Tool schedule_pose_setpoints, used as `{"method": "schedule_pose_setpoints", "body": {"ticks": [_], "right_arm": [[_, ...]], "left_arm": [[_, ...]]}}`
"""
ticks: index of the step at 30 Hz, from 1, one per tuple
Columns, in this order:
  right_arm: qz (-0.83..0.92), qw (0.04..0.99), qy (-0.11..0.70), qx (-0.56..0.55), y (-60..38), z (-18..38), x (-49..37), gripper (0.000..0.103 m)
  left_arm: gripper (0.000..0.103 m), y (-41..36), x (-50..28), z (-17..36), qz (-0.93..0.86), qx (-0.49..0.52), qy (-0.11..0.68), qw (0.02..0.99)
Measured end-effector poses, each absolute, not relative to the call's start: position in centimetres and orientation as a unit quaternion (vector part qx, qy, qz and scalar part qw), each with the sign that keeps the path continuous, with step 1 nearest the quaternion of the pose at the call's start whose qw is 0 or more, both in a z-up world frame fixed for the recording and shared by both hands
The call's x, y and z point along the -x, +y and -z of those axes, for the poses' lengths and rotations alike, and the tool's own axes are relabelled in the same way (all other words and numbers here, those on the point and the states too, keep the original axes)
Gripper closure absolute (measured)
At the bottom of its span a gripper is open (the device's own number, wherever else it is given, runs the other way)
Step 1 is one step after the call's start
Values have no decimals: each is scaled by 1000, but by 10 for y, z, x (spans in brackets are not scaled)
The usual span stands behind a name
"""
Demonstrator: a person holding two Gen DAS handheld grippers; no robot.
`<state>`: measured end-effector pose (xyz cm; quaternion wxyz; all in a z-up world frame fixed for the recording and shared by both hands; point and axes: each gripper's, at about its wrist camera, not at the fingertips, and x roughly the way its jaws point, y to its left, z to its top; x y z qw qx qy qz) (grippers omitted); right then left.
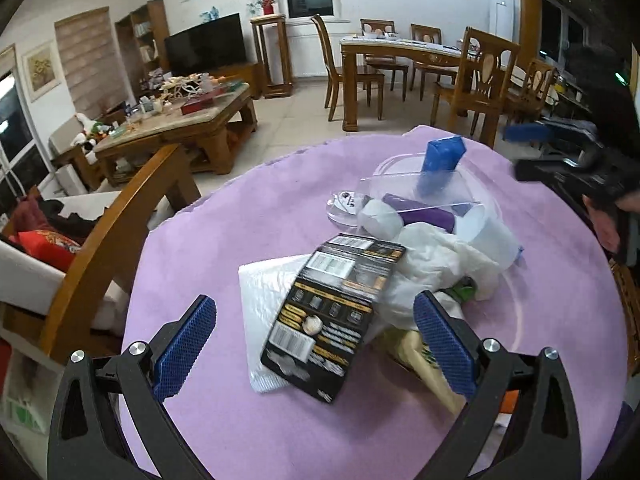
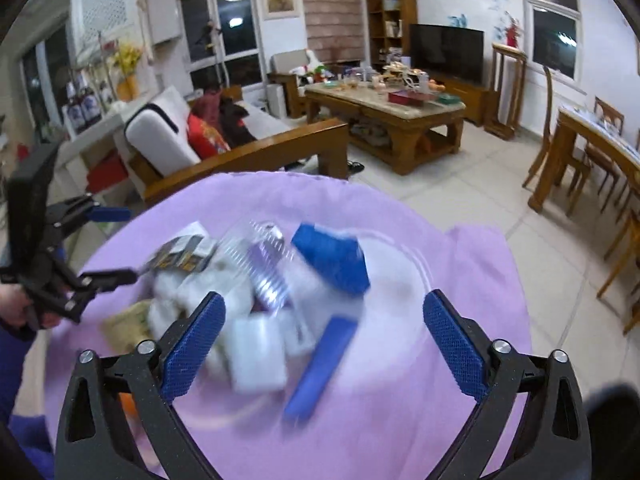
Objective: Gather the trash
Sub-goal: 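Grasp the black battery card with the left tool while the right tool grasps the blue sponge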
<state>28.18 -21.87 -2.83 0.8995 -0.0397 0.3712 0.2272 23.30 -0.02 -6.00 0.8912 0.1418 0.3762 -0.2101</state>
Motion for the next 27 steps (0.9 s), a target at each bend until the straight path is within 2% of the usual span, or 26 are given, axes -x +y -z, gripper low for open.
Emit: {"method": "schedule_pose_setpoints", "body": {"ticks": [2, 4, 6, 8, 9, 10, 12, 14, 15, 17, 20, 24, 25, 26, 27], "right_arm": [[-227, 895, 383, 36, -213, 34, -303, 26], [-220, 891, 394, 47, -203, 43, -328, 30], [-219, 887, 403, 48, -200, 49, -340, 37], [-230, 879, 416, 30, -204, 56, -349, 56], [-237, 877, 416, 22, -204, 59, -350, 61], [-242, 876, 418, 17, -204, 60, -351, 61], [-248, 875, 417, 12, -204, 62, -348, 63], [-252, 874, 415, 8, -203, 62, -345, 63], [-254, 875, 412, 5, -202, 62, -344, 63], [-256, 877, 406, 1, -203, 59, -337, 64], [-254, 885, 391, -9, -206, 50, -325, 64], [-256, 892, 372, -25, -212, 38, -307, 64], [-257, 892, 370, -27, -213, 36, -304, 64], [-259, 893, 368, -29, -213, 34, -301, 64], [-260, 893, 366, -32, -213, 33, -298, 64]], "left_arm": [[5, 1, -239, 62, 215, -140, 377, 890], [5, 6, -243, 65, 227, -131, 380, 887], [5, 5, -250, 70, 233, -132, 385, 883], [6, 5, -249, 71, 241, -137, 382, 882], [6, 5, -249, 73, 243, -138, 380, 882], [9, 5, -249, 74, 246, -136, 379, 881], [25, 8, -255, 77, 251, -120, 385, 880], [45, 13, -257, 78, 253, -96, 389, 881], [50, 15, -258, 79, 253, -84, 390, 881], [66, 18, -257, 78, 250, -75, 390, 883], [69, 19, -252, 74, 245, -77, 385, 886], [67, 19, -249, 66, 247, -86, 382, 886], [57, 19, -248, 65, 248, -93, 386, 884], [24, 18, -247, 64, 241, -108, 386, 884], [6, 17, -246, 63, 232, -122, 382, 886]]}}
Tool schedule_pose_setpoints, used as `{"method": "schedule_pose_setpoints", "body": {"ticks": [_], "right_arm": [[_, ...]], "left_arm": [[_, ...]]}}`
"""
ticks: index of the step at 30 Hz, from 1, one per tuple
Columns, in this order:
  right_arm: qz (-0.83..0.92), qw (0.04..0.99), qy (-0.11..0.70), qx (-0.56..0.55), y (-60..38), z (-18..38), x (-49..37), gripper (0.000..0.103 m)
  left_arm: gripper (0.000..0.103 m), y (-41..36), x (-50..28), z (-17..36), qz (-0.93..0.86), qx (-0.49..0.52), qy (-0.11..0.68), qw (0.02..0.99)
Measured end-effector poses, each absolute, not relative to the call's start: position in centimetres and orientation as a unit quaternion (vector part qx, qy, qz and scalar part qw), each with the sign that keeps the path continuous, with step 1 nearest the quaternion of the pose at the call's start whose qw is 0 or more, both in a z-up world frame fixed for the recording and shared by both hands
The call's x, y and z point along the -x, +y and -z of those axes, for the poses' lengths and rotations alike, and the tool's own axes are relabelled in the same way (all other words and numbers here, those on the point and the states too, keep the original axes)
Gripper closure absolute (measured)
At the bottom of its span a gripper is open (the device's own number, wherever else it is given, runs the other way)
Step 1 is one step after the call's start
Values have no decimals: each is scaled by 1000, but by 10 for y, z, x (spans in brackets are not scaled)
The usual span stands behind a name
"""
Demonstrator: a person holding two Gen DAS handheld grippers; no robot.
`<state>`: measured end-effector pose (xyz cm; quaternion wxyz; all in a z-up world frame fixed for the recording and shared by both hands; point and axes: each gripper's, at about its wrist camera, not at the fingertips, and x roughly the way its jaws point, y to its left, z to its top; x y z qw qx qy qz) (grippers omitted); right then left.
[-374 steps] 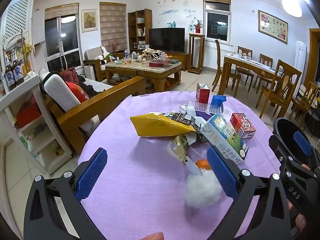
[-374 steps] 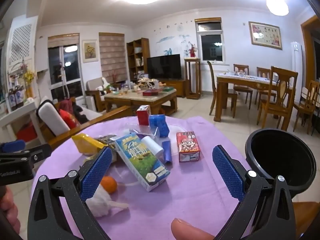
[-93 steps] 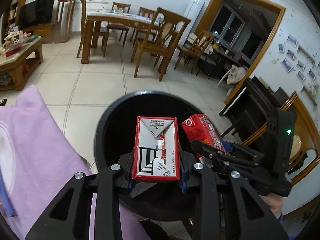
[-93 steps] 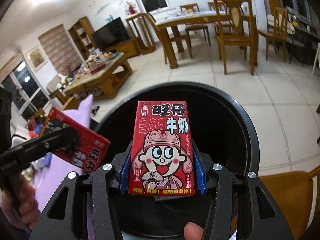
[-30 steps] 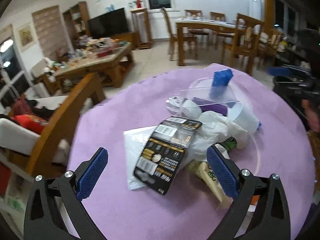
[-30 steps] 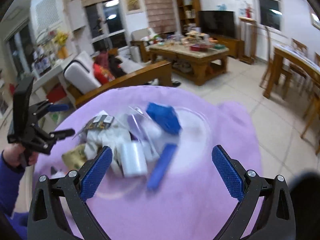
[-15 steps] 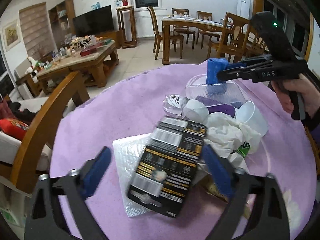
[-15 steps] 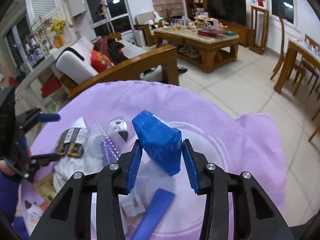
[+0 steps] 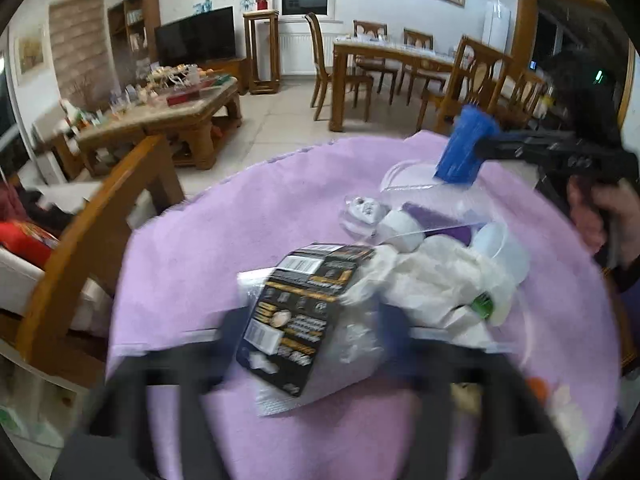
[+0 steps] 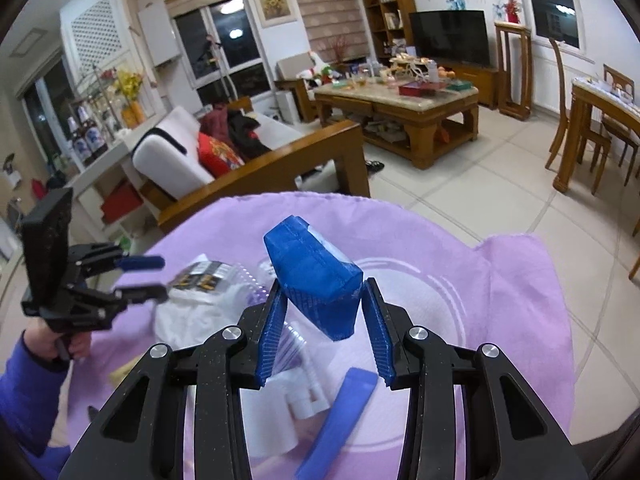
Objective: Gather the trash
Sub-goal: 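Grasp the black battery card with the left tool while the right tool grasps the blue sponge, then carry the card and sponge to the black bin and open both tools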
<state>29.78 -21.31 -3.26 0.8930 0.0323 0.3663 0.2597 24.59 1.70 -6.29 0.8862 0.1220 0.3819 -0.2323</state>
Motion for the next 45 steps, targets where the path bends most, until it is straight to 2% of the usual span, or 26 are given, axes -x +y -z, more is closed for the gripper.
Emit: {"method": "schedule_pose_setpoints", "body": {"ticks": [4, 7, 10, 12, 13, 14, 22, 26, 27, 28, 29, 31, 36, 45], "right_arm": [[-269, 892, 361, -36, -212, 28, -287, 64], [-270, 893, 360, -25, -204, 28, -283, 64], [-270, 891, 365, -15, -200, 32, -283, 64], [-270, 890, 367, -17, -198, 34, -283, 64], [-271, 890, 367, -21, -198, 34, -284, 64], [-271, 890, 367, -22, -198, 35, -284, 64], [-274, 889, 367, -34, -192, 37, -282, 64], [-272, 887, 372, -35, -187, 41, -282, 64], [-271, 887, 372, -36, -186, 41, -281, 71], [-270, 887, 373, -38, -186, 40, -281, 77], [-267, 888, 373, -40, -186, 39, -281, 82], [-264, 890, 368, -45, -191, 37, -277, 82], [-268, 894, 353, -65, -211, 30, -264, 83], [-281, 899, 319, -106, -254, 16, -220, 83]], "left_arm": [[5, 13, -244, 65, 225, -173, 375, 882], [5, 16, -254, 72, 234, -161, 389, 876], [11, 20, -263, 82, 234, -161, 397, 873], [36, 29, -268, 83, 259, -121, 406, 868], [54, 31, -268, 83, 265, -105, 410, 866], [65, 37, -270, 83, 267, -89, 412, 867], [68, 82, -290, 88, 260, 13, 427, 866], [65, 78, -304, 96, 231, -7, 462, 856], [67, 73, -306, 95, 224, -27, 460, 859], [73, 71, -307, 94, 223, -31, 459, 859], [90, 71, -308, 93, 234, -23, 454, 859], [98, 75, -305, 86, 234, -7, 432, 871], [98, 72, -284, 62, 258, 16, 388, 885], [98, 9, -238, 18, 296, -6, 340, 893]]}}
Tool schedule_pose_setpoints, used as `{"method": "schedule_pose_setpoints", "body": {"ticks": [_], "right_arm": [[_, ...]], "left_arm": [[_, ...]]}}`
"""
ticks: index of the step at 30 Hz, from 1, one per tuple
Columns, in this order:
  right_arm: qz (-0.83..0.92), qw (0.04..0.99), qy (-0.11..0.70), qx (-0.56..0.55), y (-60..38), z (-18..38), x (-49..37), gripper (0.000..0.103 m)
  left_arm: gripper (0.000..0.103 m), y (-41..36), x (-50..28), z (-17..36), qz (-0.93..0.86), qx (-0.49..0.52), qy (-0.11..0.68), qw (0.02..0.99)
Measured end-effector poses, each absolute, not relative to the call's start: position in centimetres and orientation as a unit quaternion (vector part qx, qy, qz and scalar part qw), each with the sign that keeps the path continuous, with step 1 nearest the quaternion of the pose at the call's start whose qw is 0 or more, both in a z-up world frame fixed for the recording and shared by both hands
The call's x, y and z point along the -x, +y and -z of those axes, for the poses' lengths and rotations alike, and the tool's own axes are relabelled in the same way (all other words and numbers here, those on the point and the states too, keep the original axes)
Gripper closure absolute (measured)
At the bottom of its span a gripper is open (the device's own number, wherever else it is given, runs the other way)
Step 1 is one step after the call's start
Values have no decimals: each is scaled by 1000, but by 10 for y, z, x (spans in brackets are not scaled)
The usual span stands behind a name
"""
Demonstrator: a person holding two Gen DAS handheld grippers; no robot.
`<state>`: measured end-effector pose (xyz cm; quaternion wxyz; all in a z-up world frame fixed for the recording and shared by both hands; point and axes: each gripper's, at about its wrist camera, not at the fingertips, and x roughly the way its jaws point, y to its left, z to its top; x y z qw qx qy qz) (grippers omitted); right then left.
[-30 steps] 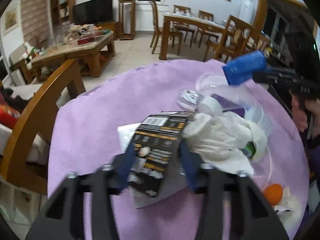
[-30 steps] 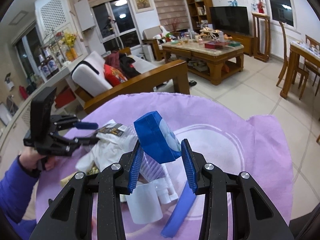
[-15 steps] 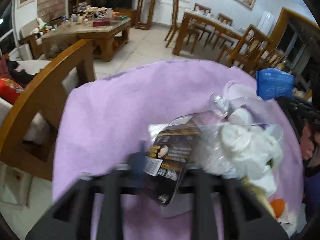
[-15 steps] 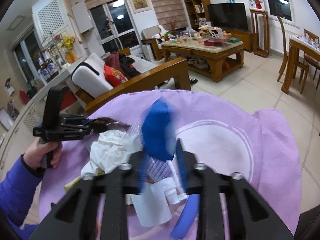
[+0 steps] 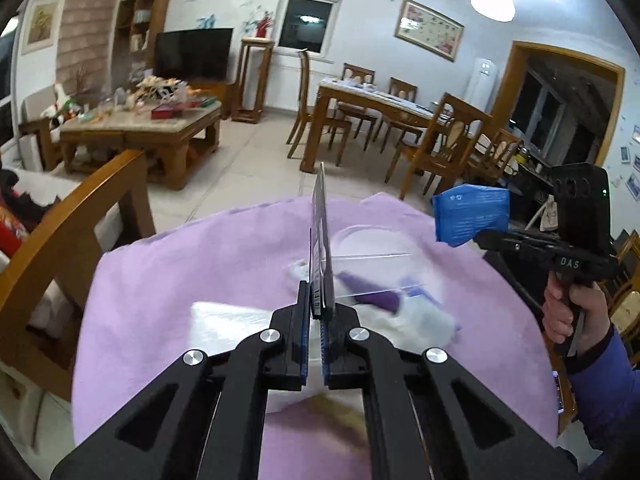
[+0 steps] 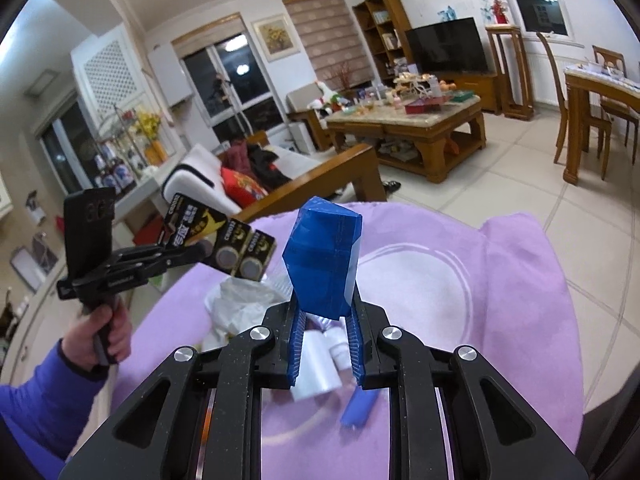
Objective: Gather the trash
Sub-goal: 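Carry the card and sponge to the black bin and open both tools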
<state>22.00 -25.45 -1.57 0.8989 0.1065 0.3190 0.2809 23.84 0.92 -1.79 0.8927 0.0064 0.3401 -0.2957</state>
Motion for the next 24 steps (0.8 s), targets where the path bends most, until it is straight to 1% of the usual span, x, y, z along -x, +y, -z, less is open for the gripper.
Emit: {"method": "schedule_pose_setpoints", "body": {"ticks": [6, 12, 19, 24], "right_arm": [[-260, 911, 290, -136, -313, 7, -178, 83], [-204, 925, 277, -162, -391, 14, -133, 83], [-131, 928, 291, -193, -482, 48, -95, 83], [-76, 922, 324, -198, -531, 78, -73, 83]], "left_arm": [[98, -44, -217, -6, 327, -16, 309, 893], [98, -132, -206, -24, 402, -29, 299, 865], [98, -237, -206, 0, 473, -44, 324, 818], [98, -306, -197, 27, 503, -68, 348, 788]]}}
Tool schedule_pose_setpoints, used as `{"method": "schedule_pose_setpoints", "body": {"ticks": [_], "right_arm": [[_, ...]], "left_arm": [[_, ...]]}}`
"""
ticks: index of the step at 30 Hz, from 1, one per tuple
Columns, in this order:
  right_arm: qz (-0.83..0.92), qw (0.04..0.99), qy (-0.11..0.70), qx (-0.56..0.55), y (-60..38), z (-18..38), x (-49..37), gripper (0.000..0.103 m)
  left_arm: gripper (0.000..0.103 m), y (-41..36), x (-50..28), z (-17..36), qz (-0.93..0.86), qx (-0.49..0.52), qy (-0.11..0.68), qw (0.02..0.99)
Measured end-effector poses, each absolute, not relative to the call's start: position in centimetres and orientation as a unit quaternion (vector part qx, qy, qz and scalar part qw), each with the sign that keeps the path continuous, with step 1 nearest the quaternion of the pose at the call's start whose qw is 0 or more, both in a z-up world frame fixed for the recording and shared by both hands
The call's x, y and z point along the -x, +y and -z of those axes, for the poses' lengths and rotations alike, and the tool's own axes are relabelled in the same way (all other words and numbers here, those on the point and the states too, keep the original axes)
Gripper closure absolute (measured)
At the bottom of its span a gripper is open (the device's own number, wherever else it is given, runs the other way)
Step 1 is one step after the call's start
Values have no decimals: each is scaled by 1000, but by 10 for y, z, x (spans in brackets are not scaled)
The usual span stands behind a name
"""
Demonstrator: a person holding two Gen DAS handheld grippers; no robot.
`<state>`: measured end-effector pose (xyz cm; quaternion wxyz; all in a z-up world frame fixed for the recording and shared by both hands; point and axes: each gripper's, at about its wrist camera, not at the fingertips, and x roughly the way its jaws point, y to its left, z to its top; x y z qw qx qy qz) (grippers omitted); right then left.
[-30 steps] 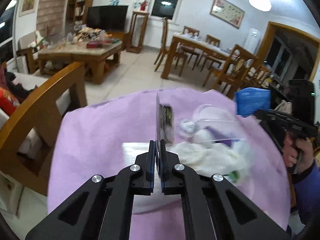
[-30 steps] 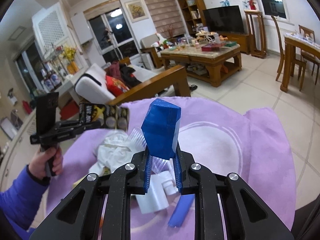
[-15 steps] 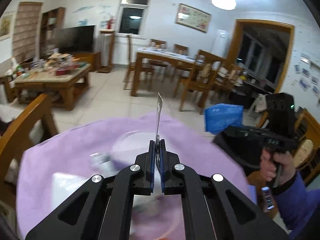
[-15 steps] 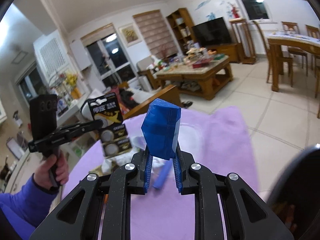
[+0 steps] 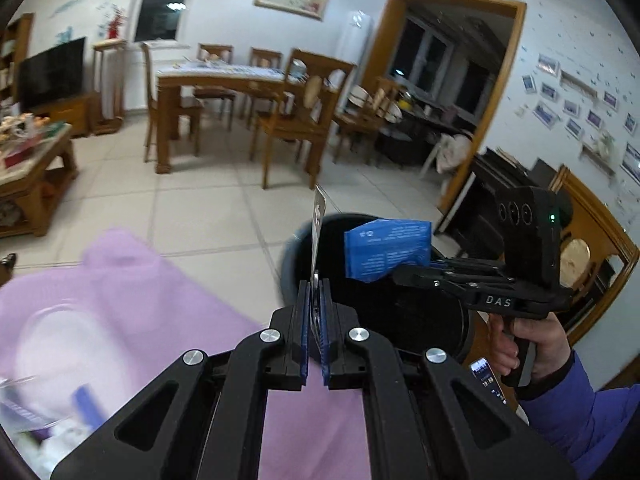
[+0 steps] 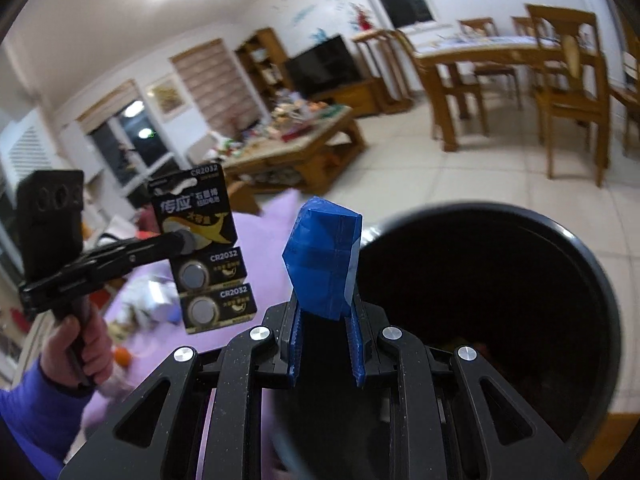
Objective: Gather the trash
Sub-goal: 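Carry the card and sponge to the black bin and open both tools, then grasp the bubble-wrap pouch with the left tool while the right tool grasps the white fluffy toy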
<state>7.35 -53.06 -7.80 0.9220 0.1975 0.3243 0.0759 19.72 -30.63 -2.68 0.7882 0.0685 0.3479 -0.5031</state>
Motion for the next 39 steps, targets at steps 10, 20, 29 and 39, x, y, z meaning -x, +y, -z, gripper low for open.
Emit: {"method": "schedule_pose_setpoints", "body": {"ticks": [10, 20, 29, 39], "right_arm": [[-38, 907, 382, -175, -559, 118, -60, 83], [-25, 899, 409, -156, -555, 137, -71, 83], [-7, 899, 406, -164, -549, 127, -81, 63], [-1, 915, 364, -172, -537, 103, -74, 25]], "left_arm": [[98, -370, -184, 79, 515, -117, 388, 756], [97, -376, -186, 101, 503, -144, 412, 746], [48, -378, -183, 100, 497, -143, 416, 748], [5, -350, -148, 60, 480, -163, 358, 784]]}}
